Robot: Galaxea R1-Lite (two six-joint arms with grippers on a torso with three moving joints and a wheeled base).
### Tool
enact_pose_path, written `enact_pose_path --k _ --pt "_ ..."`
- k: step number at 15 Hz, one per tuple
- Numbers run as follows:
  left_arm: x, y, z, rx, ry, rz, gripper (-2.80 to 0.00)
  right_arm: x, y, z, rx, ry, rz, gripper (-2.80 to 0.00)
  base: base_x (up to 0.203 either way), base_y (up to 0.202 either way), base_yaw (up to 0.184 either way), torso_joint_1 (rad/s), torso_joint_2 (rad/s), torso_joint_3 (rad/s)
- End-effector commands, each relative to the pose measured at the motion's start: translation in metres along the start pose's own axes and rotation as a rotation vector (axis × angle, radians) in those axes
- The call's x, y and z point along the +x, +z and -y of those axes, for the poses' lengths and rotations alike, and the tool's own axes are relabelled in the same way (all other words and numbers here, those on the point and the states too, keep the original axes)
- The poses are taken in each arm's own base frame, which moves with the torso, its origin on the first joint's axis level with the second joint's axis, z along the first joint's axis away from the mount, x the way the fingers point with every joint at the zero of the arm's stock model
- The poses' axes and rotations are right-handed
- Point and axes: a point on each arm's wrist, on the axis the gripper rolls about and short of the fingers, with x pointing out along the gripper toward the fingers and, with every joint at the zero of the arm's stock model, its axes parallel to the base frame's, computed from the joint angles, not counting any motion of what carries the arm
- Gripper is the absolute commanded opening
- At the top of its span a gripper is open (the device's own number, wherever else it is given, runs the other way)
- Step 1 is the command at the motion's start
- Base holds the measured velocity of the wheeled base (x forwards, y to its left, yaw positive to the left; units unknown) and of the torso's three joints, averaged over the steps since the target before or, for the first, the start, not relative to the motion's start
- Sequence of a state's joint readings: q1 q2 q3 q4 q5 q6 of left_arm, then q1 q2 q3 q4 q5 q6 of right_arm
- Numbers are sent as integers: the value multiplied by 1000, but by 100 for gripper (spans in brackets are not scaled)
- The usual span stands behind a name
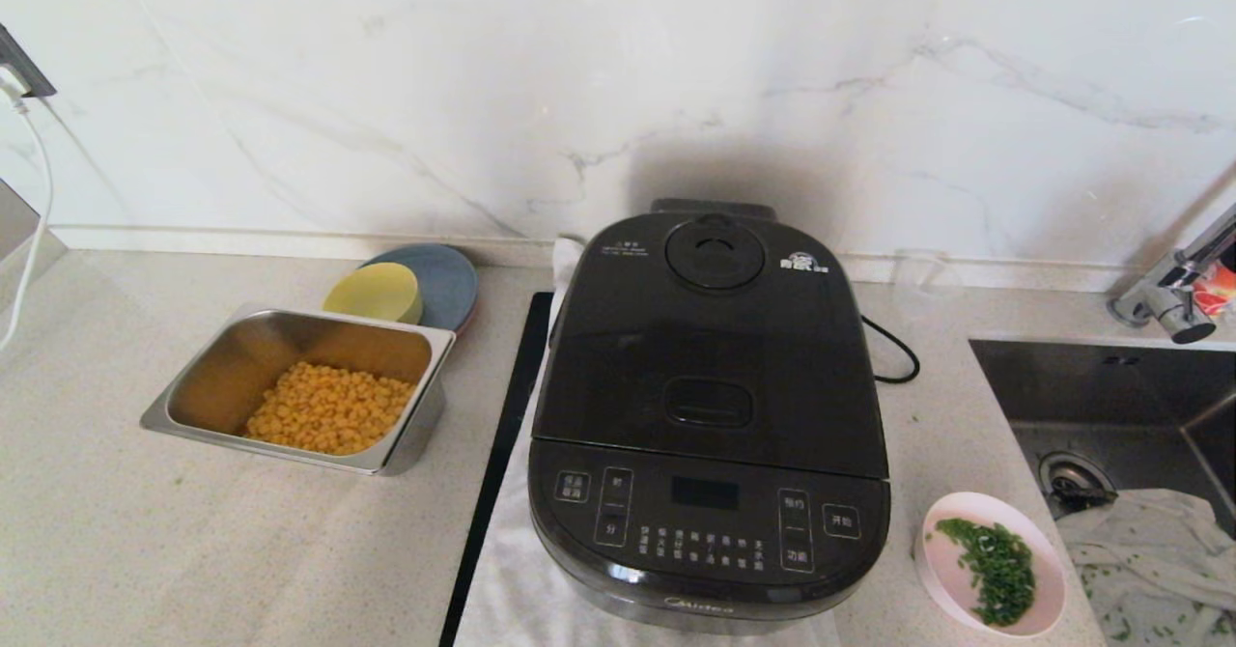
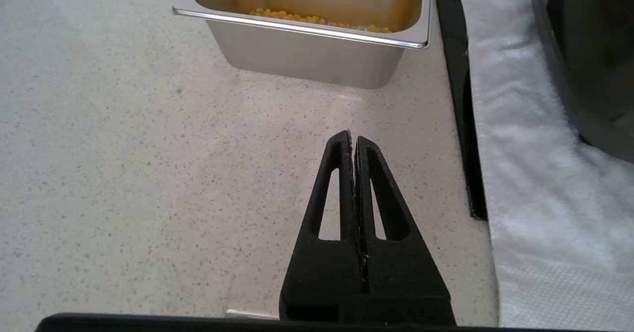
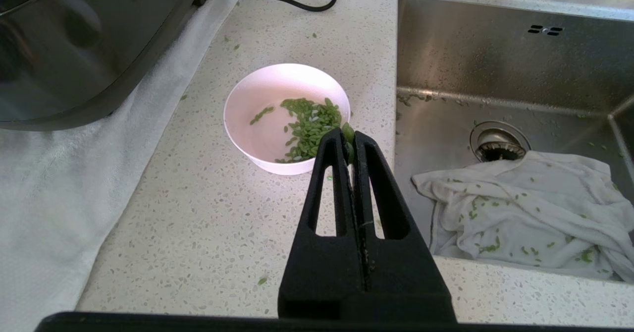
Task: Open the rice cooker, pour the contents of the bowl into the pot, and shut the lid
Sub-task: Open the rice cooker
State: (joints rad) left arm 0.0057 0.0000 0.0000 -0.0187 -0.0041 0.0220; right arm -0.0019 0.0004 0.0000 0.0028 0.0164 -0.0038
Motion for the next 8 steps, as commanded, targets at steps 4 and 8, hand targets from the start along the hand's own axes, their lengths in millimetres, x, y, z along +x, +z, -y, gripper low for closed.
enact_pose_path --k 4,8 --pt "0 -2 0 1 1 -6 -280 0 0 0 -1 -1 0 -280 0 0 0 0 0 0" --pt "1 -2 0 6 7 -10 -280 0 0 0 -1 -1 0 -280 0 0 0 0 0 0"
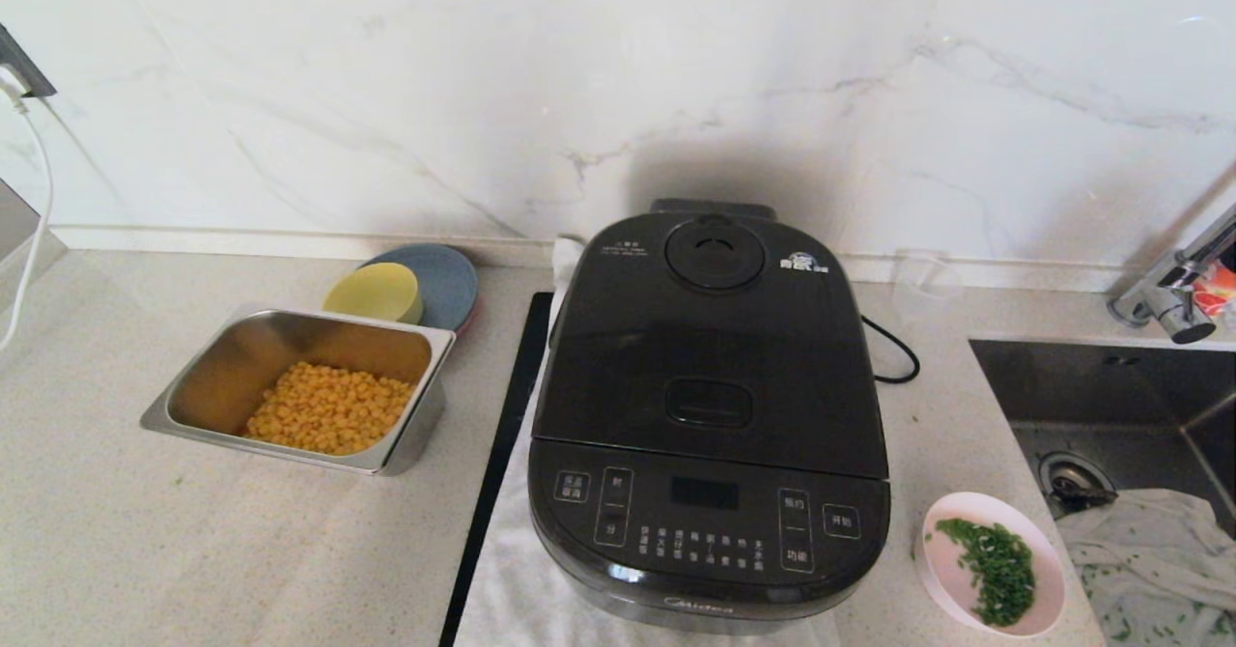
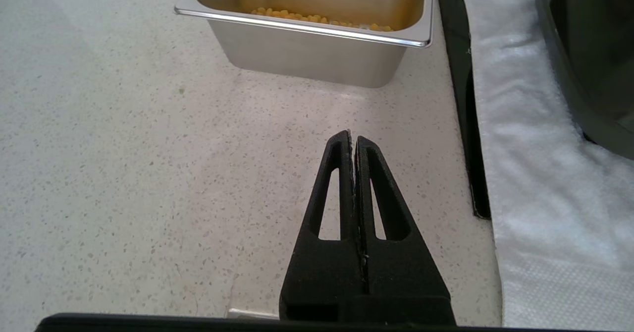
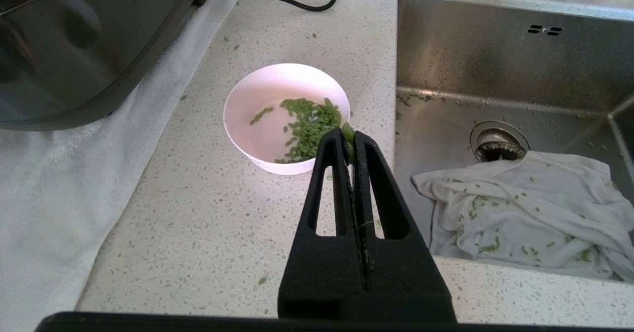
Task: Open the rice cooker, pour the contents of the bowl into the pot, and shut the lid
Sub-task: Open the rice cooker
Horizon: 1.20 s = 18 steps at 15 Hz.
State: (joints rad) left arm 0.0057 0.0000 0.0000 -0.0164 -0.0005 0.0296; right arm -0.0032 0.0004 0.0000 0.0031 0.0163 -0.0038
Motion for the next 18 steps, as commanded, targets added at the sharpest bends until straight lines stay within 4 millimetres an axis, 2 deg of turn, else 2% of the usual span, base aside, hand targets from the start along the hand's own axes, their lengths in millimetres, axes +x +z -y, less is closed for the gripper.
enact_pose_path --k 1,3,5,7,9,10,13,15,18 --pt "1 -2 0 -7 5 -7 -280 0 0 0 -1 1 0 -280 0 0 0 0 0 0" --pt "-4 13 -1 -3 8 42 -280 0 0 0 -1 1 0 -280 0 0 0 0 0 0" --pt "-13 56 -2 -9 1 125 -280 0 0 0 -1 1 0 -280 0 0 0 0 0 0" --pt "-6 101 -2 -35 -27 110 -280 0 0 0 -1 1 0 -280 0 0 0 0 0 0" --pt "20 142 -2 -96 -86 48 -280 0 0 0 -1 1 0 -280 0 0 0 0 0 0" --pt "36 170 -2 -138 -124 33 -280 0 0 0 -1 1 0 -280 0 0 0 0 0 0" --pt "97 238 -1 -232 -267 -17 -280 0 0 0 -1 1 0 -280 0 0 0 0 0 0" --pt "134 258 8 -285 -409 -92 -280 0 0 0 -1 1 0 -280 0 0 0 0 0 0" --pt "176 266 44 -396 -646 -233 -280 0 0 0 -1 1 0 -280 0 0 0 0 0 0"
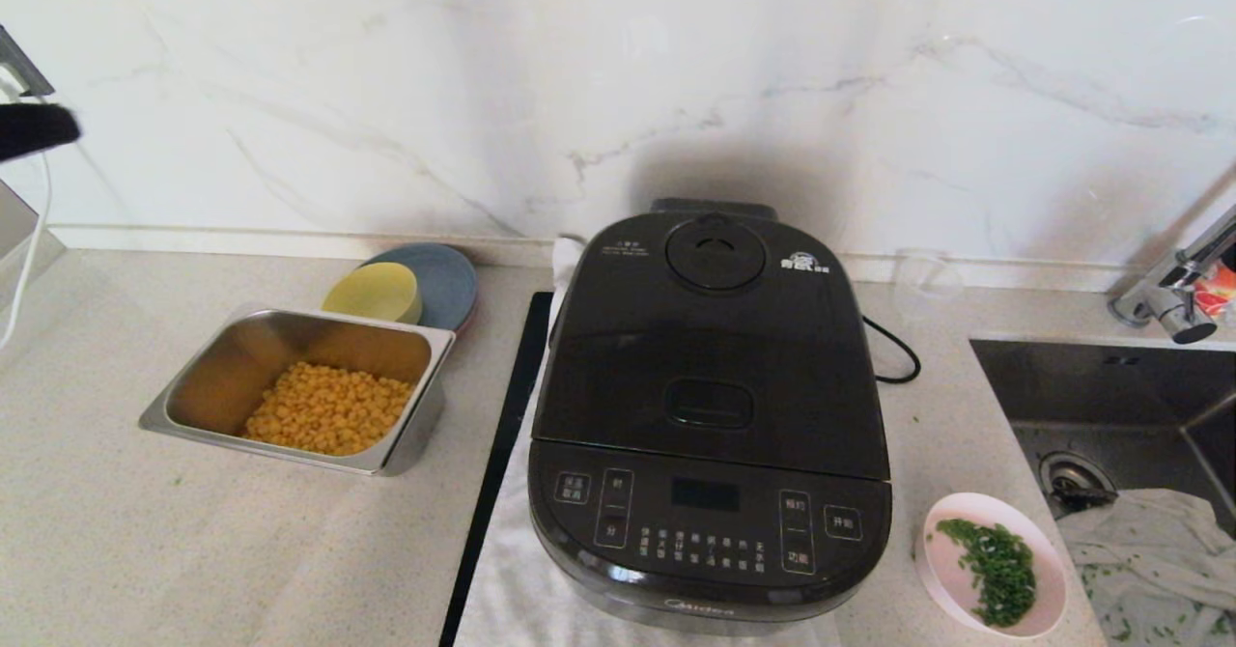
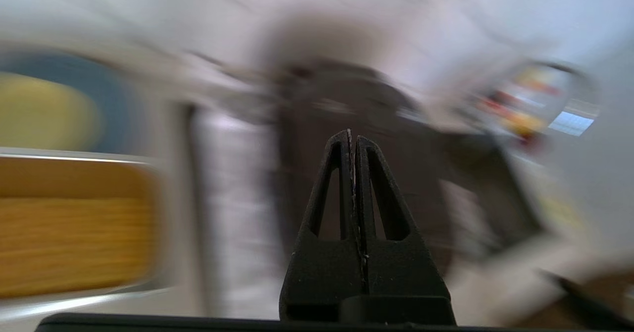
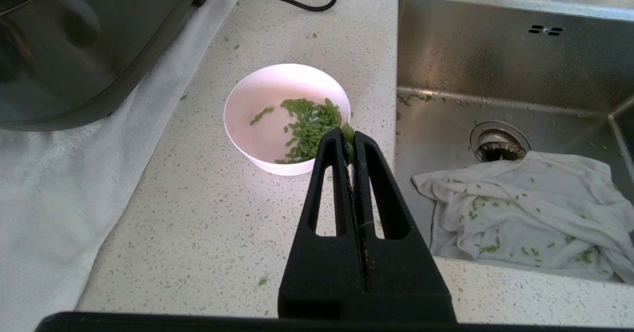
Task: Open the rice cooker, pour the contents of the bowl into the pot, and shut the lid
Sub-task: Open the rice cooker
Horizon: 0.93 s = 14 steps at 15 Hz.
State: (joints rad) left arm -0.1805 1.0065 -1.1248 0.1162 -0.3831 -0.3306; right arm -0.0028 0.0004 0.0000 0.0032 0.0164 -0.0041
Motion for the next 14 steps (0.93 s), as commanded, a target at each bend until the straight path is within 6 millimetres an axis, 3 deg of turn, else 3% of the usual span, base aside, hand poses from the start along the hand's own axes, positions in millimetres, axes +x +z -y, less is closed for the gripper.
enact_pose_path --k 1,5,14 --pt "66 -5 0 -108 -119 -166 -280 0 0 0 0 0 1 -280 0 0 0 0 0 0" --pt "102 -25 35 -175 -269 -309 -280 0 0 0 0 1 1 -280 0 0 0 0 0 0" --pt "164 -89 81 -80 -72 -415 -280 0 0 0 0 0 1 -280 0 0 0 0 0 0"
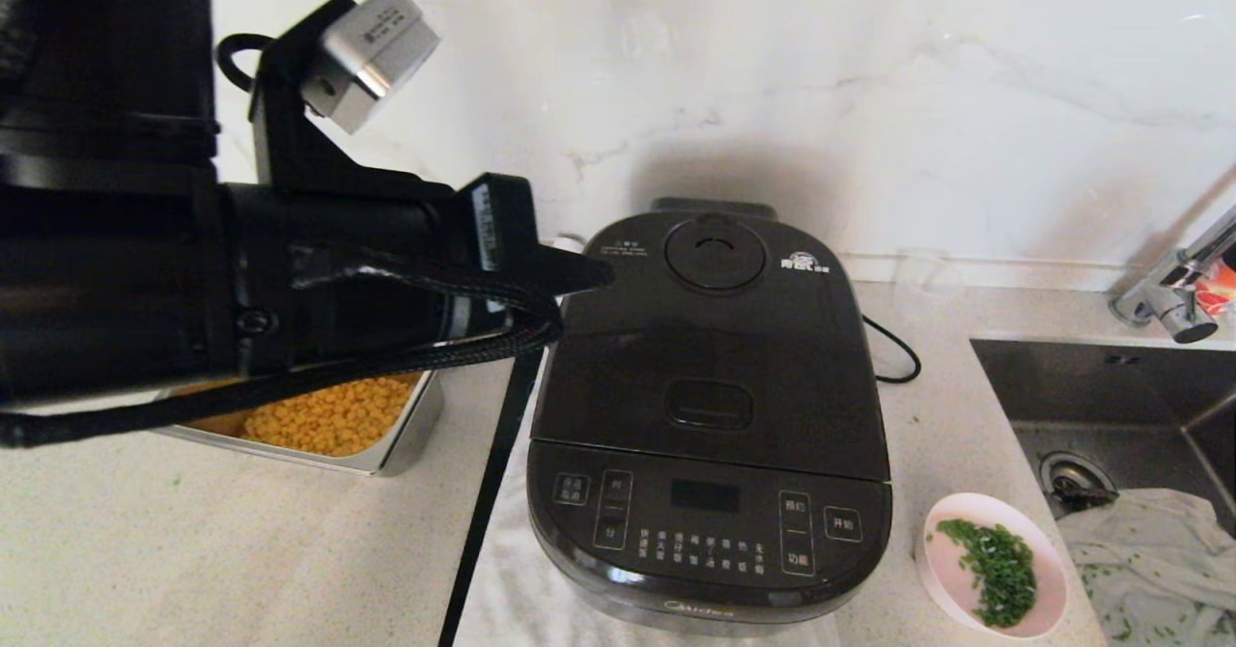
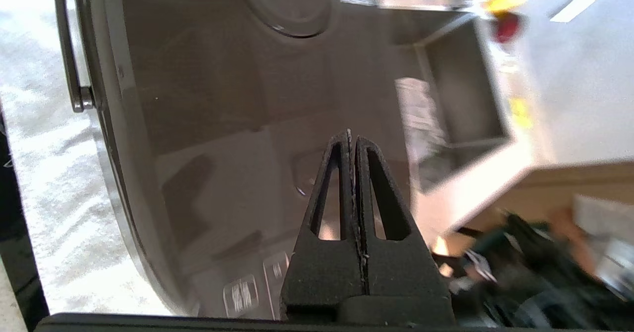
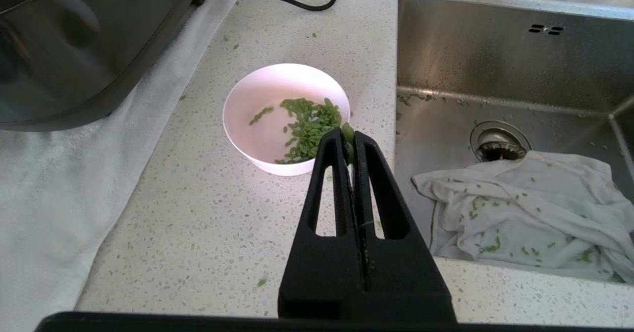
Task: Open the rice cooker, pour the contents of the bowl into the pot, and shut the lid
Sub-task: Open the rice cooker
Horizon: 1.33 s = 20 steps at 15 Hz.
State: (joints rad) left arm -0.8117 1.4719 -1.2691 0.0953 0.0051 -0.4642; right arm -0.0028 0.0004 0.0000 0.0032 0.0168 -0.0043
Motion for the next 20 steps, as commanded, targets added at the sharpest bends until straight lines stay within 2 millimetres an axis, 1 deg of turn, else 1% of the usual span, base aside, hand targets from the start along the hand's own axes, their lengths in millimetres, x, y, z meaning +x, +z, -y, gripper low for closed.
enact_pose_path --k 1,3,5,8,10,12,15,20 --pt "33 -17 4 12 64 -55 -280 0 0 0 0 0 1 -280 0 0 0 0 0 0" --pt "41 -25 5 7 80 -78 -280 0 0 0 0 0 1 -280 0 0 0 0 0 0" --pt "48 -34 11 -19 104 -90 -280 0 0 0 0 1 1 -280 0 0 0 0 0 0" --pt "49 -37 15 -17 106 -97 -280 0 0 0 0 0 1 -280 0 0 0 0 0 0" --pt "55 -47 12 -10 129 -127 -280 0 0 0 0 0 1 -280 0 0 0 0 0 0" --pt "67 -55 10 -7 190 -133 -280 0 0 0 0 0 1 -280 0 0 0 0 0 0" --pt "67 -57 14 -13 185 -132 -280 0 0 0 0 0 1 -280 0 0 0 0 0 0" --pt "70 -63 15 -20 184 -154 -280 0 0 0 0 0 1 -280 0 0 0 0 0 0"
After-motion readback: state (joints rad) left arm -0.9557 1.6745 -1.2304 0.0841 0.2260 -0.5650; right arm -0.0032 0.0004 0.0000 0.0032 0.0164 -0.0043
